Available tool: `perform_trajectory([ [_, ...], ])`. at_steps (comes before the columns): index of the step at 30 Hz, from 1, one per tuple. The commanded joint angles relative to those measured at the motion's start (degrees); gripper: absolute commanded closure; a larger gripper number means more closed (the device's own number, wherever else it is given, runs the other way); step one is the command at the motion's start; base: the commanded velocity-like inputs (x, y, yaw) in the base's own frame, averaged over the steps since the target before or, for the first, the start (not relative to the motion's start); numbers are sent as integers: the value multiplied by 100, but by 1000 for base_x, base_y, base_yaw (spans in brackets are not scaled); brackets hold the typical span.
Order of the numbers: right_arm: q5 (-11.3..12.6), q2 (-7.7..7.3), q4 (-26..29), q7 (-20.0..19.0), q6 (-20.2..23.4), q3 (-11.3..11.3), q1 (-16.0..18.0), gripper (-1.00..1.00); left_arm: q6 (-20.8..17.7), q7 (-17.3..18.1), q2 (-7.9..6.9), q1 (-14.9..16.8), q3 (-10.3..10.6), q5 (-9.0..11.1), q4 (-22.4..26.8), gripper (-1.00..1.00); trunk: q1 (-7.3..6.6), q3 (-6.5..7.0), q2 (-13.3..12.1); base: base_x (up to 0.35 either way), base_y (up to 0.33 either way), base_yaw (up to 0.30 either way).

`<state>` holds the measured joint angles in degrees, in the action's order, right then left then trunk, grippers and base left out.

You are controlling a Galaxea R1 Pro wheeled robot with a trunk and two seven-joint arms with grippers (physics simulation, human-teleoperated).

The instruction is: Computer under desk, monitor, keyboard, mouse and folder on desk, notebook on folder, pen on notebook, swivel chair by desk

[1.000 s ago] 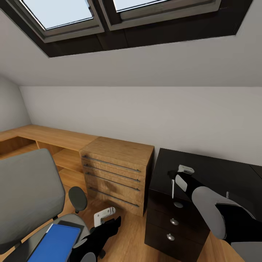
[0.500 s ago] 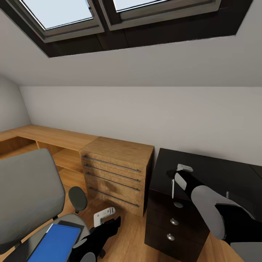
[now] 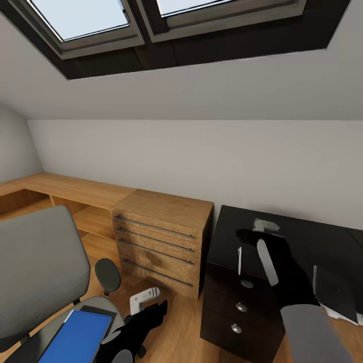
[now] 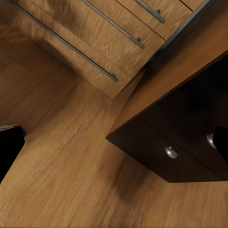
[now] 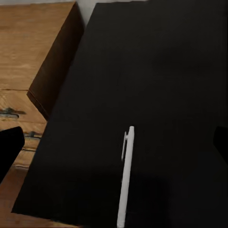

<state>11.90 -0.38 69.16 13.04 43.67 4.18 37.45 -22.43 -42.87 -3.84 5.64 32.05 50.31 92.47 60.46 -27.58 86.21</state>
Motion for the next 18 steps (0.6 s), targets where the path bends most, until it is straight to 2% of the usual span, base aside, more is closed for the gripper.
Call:
perform_trajectory([
  [1, 66, 63, 537, 48, 98, -7, -300, -100, -10, -42, -4, 7, 11, 31, 7, -100, 0, -6, 3, 0, 0, 0],
  [3, 62, 185, 1069, 49, 182, -7, -598, -100, -8, -39, -5, 7, 12, 28, 7, -100, 0, -6, 3, 0, 0, 0],
  [7, 49, 324, 1442, 49, 242, -33, -817, -100, -7, -38, -6, 7, 12, 12, 7, -100, 0, -6, 3, 0, 0, 0],
  [18, 97, 412, 1753, 24, 265, -173, -919, -100, -8, -37, -12, 7, 5, 5, 7, -100, 0, -6, 3, 0, 0, 0],
])
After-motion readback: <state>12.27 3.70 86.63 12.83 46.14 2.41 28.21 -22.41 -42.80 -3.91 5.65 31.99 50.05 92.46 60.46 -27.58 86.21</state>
